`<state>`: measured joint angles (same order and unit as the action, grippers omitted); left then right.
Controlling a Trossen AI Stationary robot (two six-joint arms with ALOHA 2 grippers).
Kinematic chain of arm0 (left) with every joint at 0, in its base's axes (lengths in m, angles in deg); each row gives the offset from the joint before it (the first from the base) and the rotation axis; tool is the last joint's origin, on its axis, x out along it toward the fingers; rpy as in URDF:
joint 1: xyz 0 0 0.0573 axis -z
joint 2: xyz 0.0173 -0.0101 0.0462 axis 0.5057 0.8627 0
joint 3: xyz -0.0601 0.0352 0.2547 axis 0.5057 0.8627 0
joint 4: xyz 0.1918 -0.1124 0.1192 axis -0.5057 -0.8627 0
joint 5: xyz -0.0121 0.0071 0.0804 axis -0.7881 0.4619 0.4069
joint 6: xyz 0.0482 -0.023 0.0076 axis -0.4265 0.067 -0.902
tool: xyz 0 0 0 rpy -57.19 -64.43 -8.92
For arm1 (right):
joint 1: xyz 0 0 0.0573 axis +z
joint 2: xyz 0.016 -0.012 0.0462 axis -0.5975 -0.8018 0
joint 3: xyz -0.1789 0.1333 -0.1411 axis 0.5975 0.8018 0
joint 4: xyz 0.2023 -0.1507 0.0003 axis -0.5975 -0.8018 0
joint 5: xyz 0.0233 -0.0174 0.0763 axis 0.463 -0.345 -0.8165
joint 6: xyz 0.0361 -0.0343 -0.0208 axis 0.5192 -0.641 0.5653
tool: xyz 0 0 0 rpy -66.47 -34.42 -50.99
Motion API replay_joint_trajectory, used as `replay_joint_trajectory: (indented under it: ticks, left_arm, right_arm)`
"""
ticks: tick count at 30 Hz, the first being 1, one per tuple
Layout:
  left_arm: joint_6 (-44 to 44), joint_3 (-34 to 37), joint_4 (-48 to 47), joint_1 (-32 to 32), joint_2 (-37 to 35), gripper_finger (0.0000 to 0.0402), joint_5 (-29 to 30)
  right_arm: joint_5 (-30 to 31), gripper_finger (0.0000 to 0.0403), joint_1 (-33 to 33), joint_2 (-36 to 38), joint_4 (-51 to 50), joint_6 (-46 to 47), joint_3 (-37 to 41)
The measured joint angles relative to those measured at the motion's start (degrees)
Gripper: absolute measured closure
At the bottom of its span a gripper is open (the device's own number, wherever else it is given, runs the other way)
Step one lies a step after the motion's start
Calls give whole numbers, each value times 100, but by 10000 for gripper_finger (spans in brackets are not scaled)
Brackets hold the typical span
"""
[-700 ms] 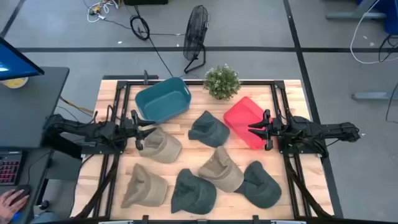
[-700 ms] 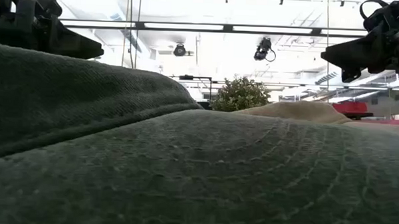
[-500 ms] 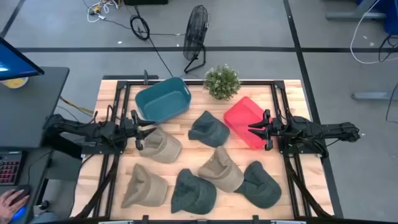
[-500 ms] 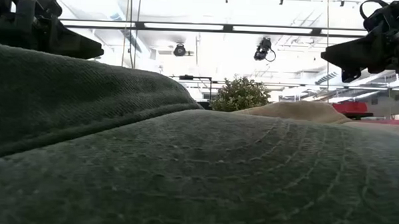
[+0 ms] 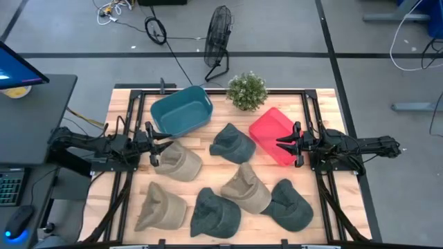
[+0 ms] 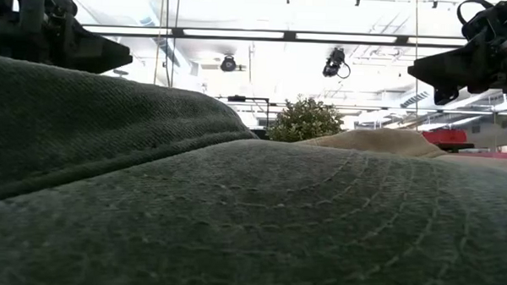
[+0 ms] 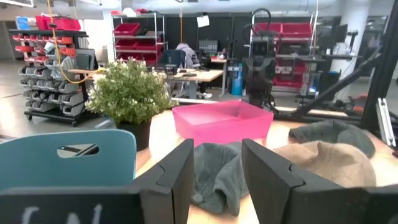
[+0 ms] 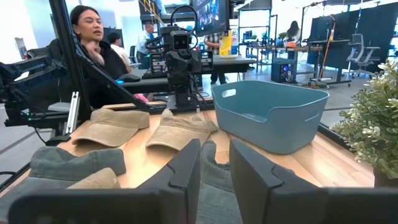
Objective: Pick & Place hat
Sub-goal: Put the top brown cap into the blue bin
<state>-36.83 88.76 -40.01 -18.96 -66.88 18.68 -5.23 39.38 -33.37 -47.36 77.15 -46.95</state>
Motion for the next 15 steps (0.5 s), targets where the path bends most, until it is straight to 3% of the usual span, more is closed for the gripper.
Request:
replay_joint_trajectory:
  ticks: [11, 15]
  left_arm:
    - [-234, 0, 226, 0, 1, 264, 297]
    - [561, -108, 160, 0, 38, 264, 267]
  right_arm:
    - [9, 311, -1, 0, 10, 277, 0]
    - [7, 311, -1, 0, 10, 794, 0]
